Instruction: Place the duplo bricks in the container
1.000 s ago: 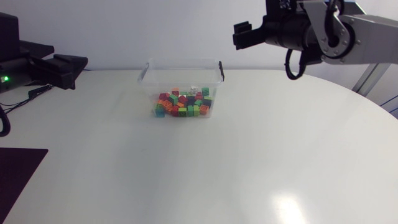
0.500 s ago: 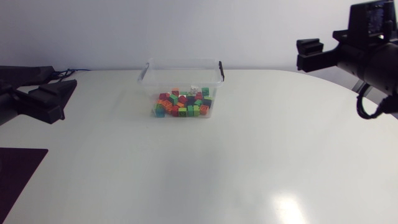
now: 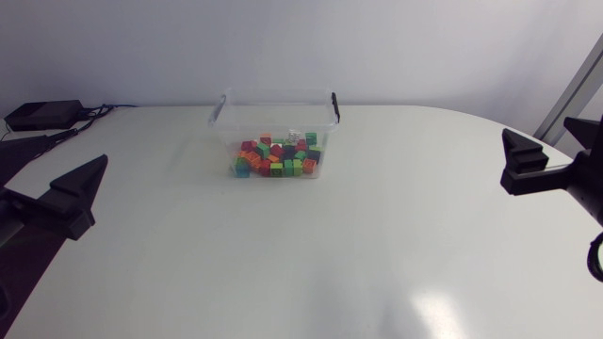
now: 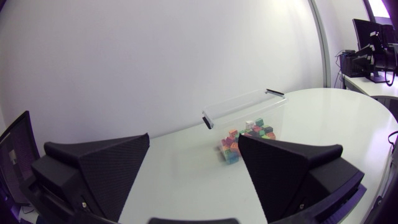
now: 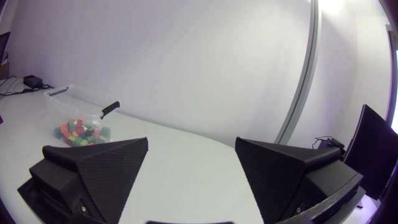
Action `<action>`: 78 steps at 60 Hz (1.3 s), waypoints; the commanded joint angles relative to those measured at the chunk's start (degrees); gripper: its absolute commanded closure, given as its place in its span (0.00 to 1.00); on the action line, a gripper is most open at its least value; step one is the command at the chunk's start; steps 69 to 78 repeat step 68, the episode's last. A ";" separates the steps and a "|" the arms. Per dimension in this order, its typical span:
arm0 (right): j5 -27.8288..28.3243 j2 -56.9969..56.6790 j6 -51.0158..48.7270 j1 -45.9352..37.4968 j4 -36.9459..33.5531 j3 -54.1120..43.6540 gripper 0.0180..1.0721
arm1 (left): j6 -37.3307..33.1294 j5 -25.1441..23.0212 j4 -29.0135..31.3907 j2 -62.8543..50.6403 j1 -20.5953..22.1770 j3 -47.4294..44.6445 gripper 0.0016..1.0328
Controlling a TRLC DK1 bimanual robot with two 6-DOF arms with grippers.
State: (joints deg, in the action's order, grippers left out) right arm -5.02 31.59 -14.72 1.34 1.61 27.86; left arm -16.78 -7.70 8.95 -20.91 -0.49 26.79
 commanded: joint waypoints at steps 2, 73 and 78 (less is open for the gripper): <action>0.23 -3.93 -0.99 -1.00 -0.67 -3.18 0.04 | -0.64 -0.24 -0.84 2.29 -0.87 -2.79 0.04; 5.02 -31.59 14.72 -1.34 -1.61 -27.86 0.04 | 16.78 7.70 -8.95 20.91 0.49 -26.79 0.04; 5.02 -31.59 14.72 -1.34 -1.61 -27.86 0.04 | 16.78 7.70 -8.95 20.91 0.49 -26.79 0.04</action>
